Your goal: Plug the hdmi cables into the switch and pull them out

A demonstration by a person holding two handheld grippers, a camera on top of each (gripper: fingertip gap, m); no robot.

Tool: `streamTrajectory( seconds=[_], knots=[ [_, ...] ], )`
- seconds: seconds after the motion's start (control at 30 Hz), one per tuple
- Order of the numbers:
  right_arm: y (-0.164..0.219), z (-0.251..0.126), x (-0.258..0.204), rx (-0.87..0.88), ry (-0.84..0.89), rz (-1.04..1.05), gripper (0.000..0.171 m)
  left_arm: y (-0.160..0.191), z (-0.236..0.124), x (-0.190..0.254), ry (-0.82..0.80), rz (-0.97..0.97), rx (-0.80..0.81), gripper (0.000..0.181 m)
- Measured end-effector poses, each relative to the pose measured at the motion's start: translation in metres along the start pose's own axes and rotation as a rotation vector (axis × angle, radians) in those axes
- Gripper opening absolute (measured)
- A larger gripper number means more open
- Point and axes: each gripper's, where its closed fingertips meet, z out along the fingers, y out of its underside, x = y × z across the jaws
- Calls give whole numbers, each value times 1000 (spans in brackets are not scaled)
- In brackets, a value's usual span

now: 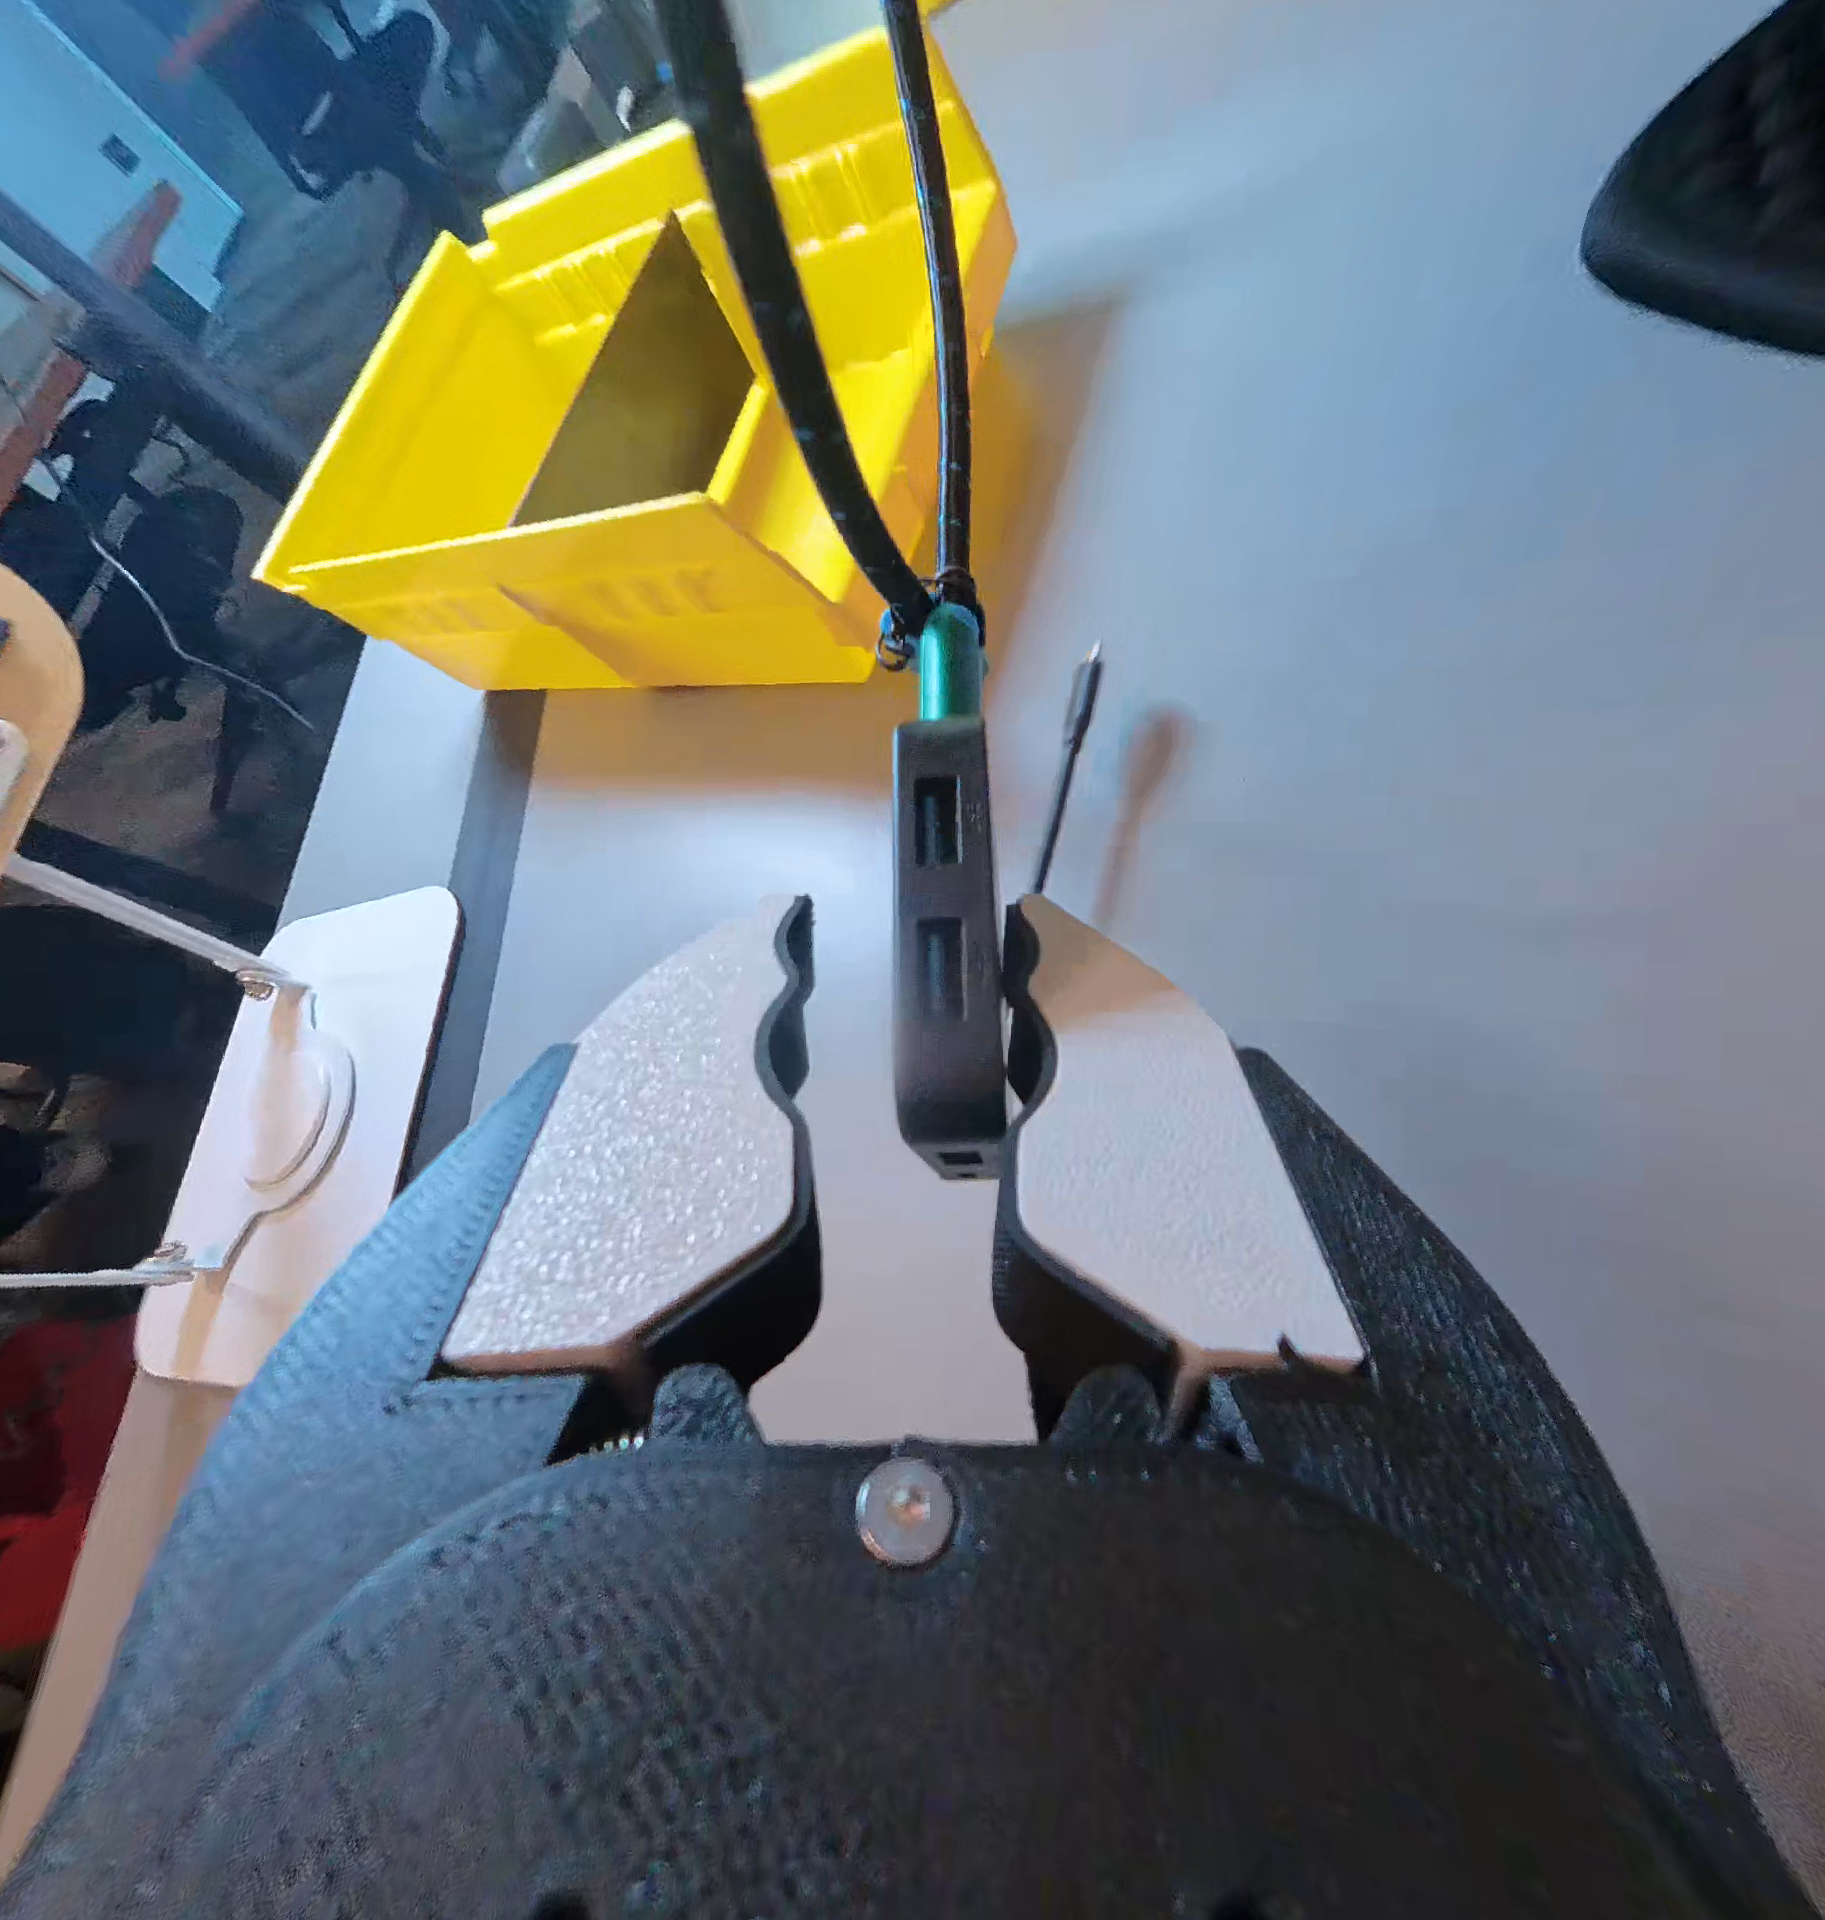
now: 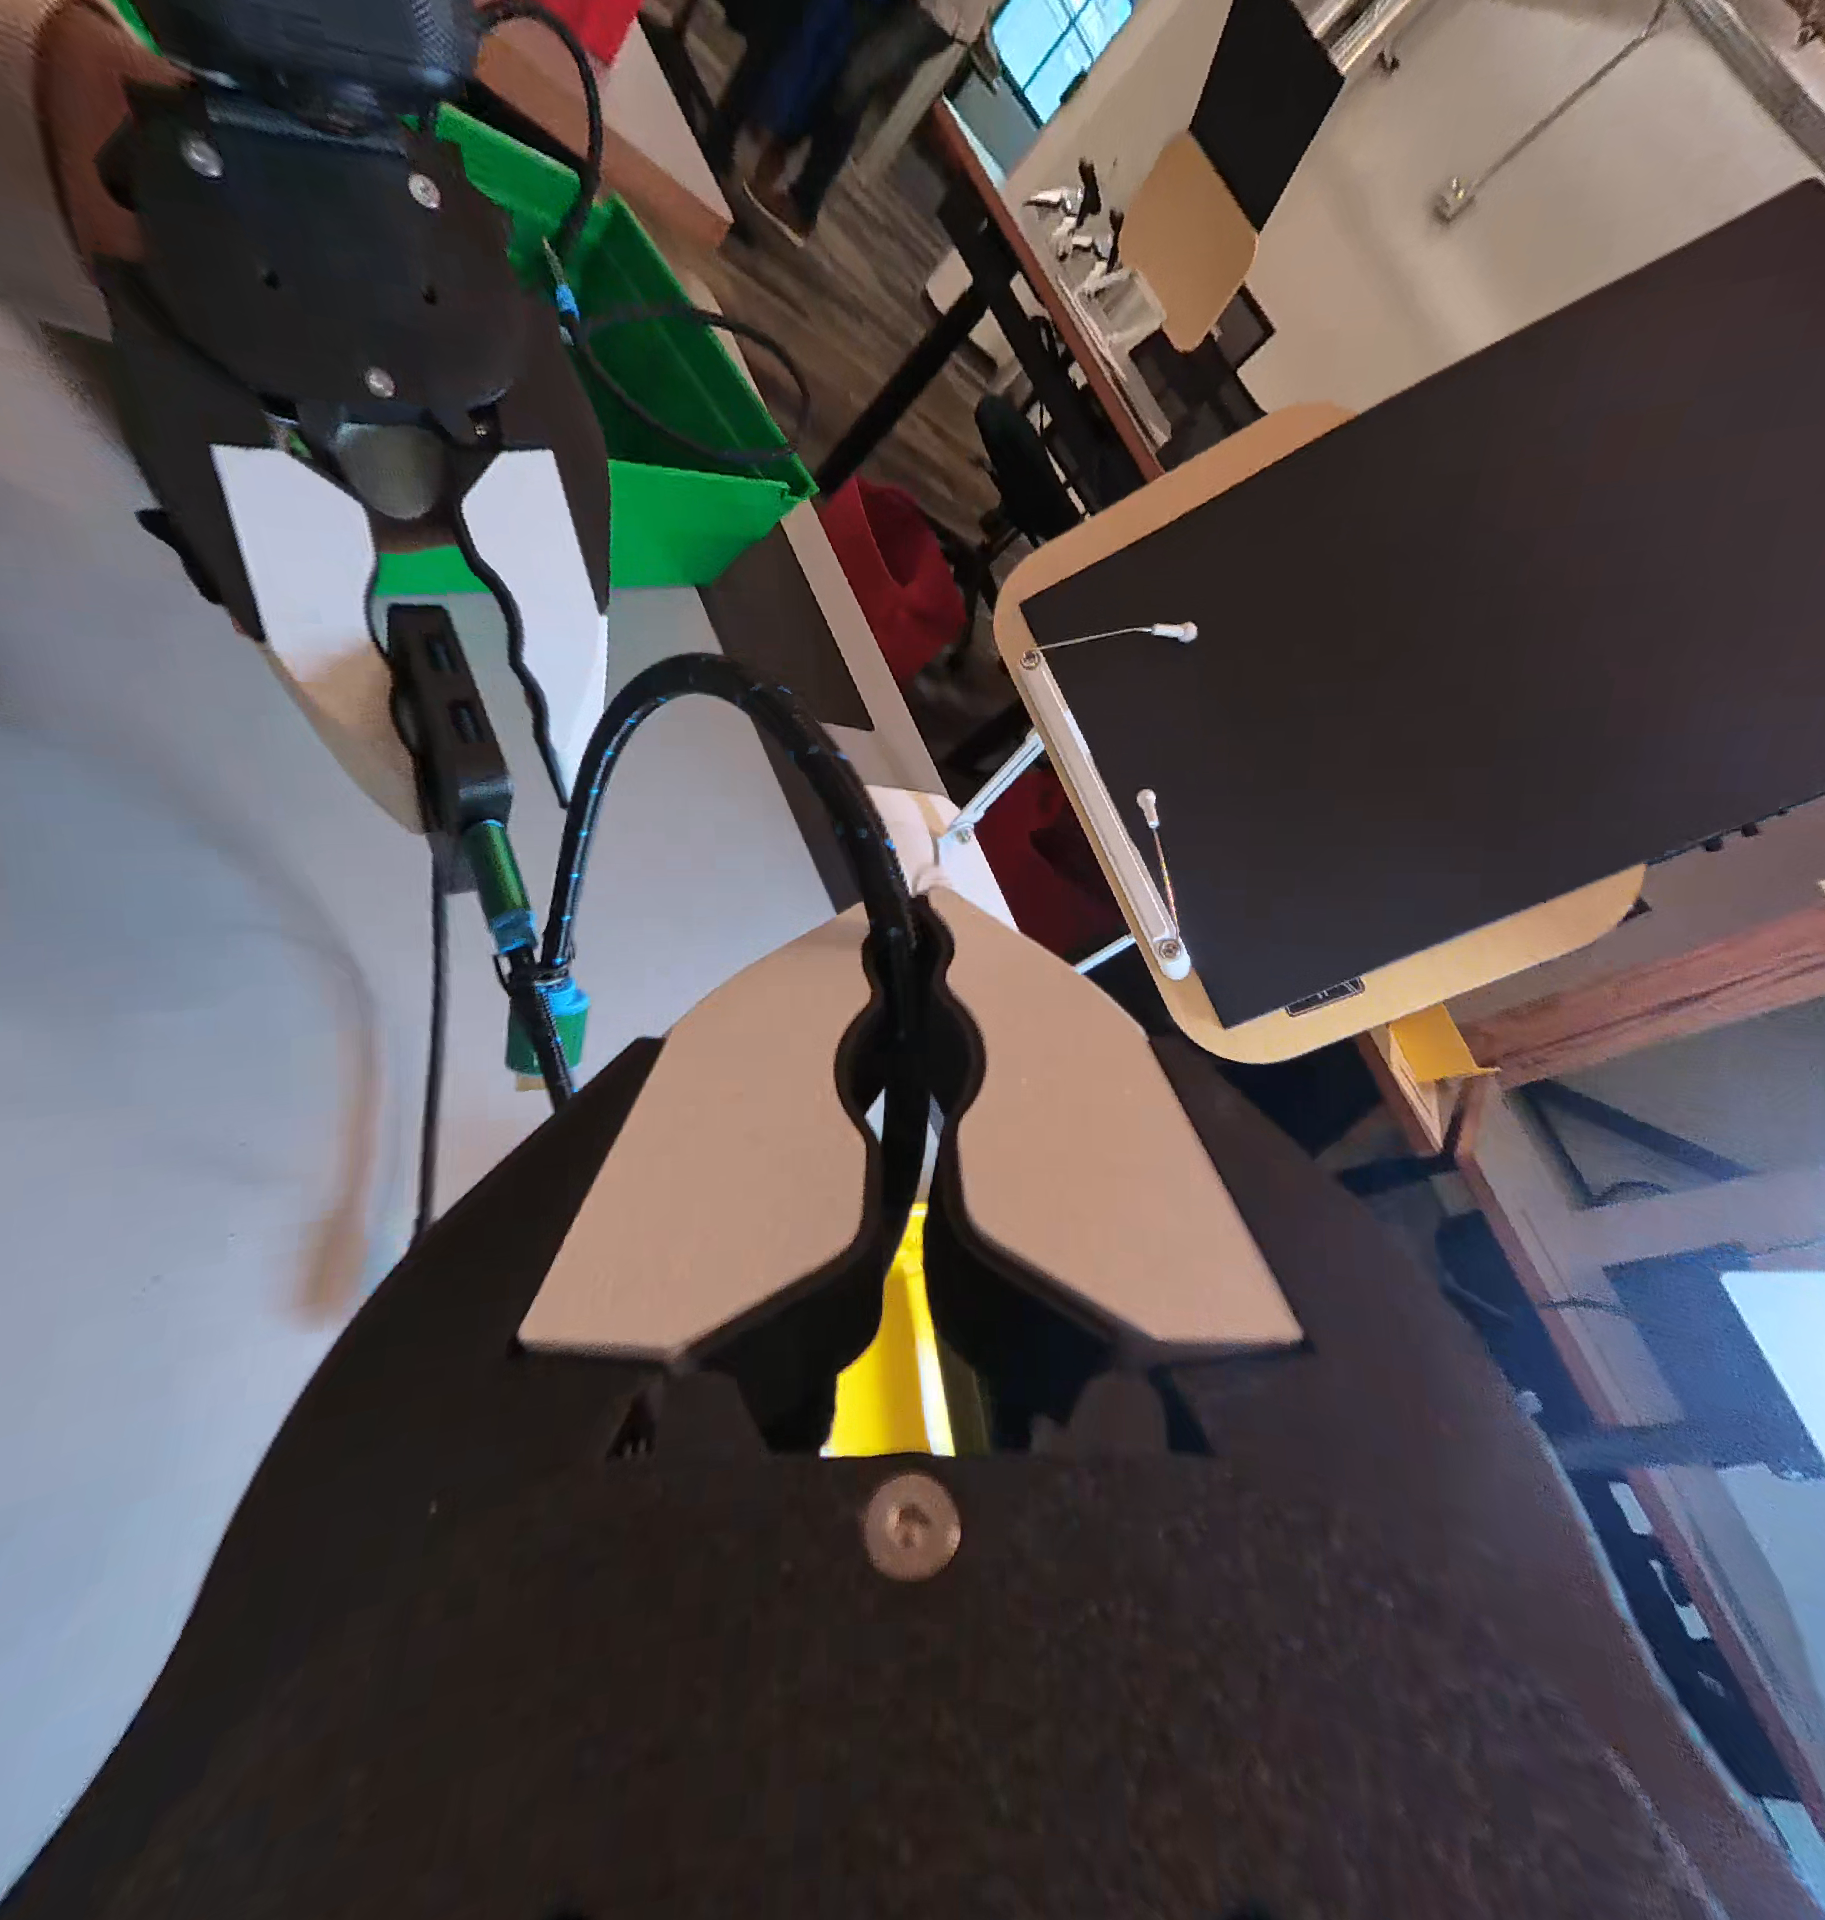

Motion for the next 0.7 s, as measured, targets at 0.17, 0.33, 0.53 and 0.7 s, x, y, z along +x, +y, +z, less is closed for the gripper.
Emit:
streamTrajectory(
  seconds=[0.17,0.33,0.53,0.7],
  knots=[
    [-5,1,-4,-10,-1,-16,1,-2,10,16,19,123,-81,22],
    [-4,-6,15,13,82,37,5,-16,6,12,7,79,-19,15],
    [-10,-30,48,76,208,120,41,-36,-32,-21,-6,-194,276,15],
    [-7,-28,55,14,296,62,38,-38,-50,-36,-36,-260,348,15]
  ],
)
